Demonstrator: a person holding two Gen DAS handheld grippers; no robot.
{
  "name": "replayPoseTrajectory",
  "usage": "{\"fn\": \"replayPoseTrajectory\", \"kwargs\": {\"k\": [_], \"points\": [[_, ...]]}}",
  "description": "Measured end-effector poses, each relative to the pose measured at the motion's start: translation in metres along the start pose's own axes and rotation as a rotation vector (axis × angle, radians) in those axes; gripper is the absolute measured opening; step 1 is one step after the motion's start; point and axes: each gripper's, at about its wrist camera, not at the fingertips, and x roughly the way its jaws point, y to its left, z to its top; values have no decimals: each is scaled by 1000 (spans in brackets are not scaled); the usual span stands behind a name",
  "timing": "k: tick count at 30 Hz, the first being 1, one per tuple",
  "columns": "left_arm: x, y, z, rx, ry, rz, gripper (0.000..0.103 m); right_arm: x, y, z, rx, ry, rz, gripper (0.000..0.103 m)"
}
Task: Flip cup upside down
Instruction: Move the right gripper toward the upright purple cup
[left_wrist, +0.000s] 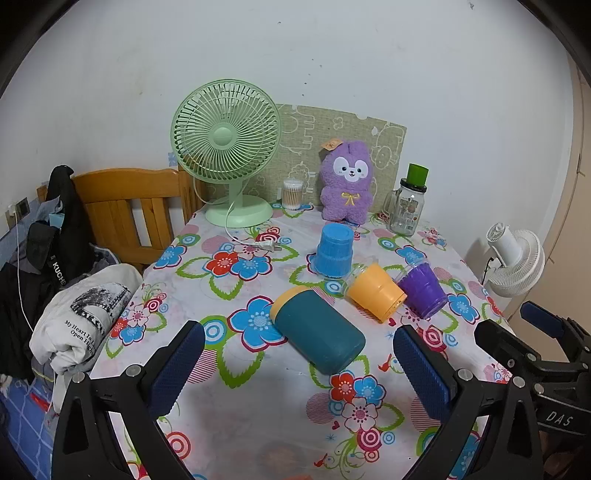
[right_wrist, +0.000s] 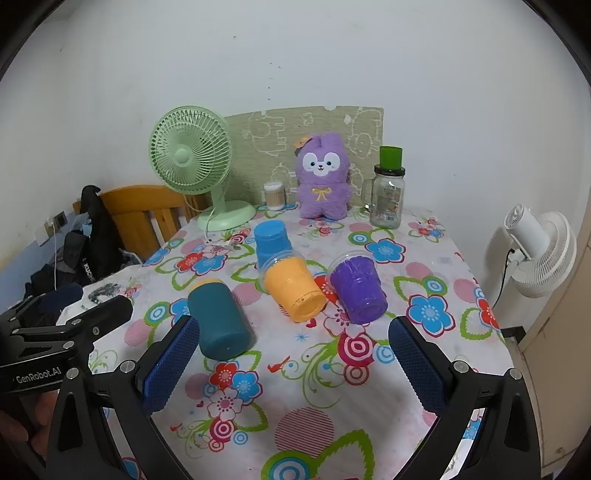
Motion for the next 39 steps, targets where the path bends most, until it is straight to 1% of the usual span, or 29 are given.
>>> {"fn": "replayPoseTrajectory", "kwargs": {"k": [28, 34, 39], "points": [[3, -5, 3, 9, -3, -1, 103, 3, -1, 1, 0, 15, 7, 103], [9, -5, -2, 12, 12, -1, 103, 9, -2, -1, -8, 28, 9, 103], [25, -8, -2, 20, 41, -4, 103, 21, -9, -2, -2, 50, 5, 103]]}}
